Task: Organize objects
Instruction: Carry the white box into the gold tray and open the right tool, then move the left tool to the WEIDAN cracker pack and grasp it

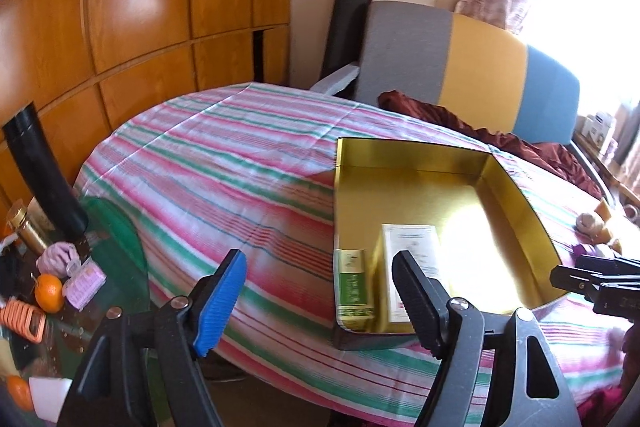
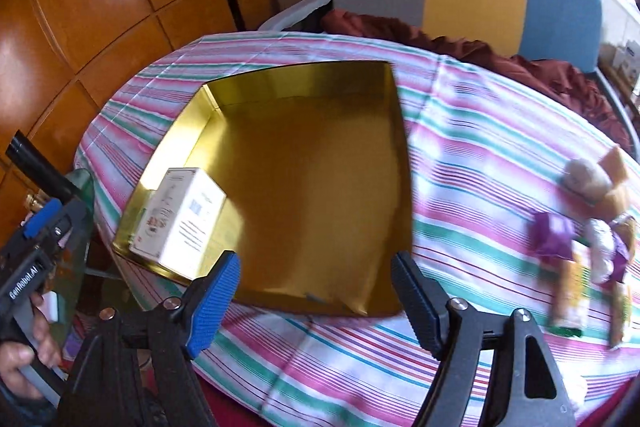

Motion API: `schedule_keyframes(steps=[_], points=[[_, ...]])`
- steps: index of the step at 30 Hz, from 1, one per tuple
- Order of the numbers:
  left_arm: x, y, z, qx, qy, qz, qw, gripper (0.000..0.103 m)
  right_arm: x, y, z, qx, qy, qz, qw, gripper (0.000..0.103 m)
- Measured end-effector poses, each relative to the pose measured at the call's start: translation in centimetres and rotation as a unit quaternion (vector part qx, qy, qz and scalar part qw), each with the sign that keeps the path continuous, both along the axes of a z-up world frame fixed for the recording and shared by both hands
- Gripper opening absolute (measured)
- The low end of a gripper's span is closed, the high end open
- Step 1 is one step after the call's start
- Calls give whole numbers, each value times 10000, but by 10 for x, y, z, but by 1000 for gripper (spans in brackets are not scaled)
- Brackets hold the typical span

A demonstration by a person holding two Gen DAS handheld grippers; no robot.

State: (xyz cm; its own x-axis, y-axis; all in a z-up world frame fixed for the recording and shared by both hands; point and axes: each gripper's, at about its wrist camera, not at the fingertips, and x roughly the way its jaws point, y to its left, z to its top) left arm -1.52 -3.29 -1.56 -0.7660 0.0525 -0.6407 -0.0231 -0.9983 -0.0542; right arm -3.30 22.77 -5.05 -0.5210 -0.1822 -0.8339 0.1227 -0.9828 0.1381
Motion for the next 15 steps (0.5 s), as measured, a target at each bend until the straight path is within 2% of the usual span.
schedule_keyframes(steps=[8,15], points=[[6,31,10,-85,73,-432,9990,79,30,69,-6,142,-119,-687,9975,83],[9,63,14,-209,92,-846,9962,80,61,150,-4,341,-134,-1568,9869,83]])
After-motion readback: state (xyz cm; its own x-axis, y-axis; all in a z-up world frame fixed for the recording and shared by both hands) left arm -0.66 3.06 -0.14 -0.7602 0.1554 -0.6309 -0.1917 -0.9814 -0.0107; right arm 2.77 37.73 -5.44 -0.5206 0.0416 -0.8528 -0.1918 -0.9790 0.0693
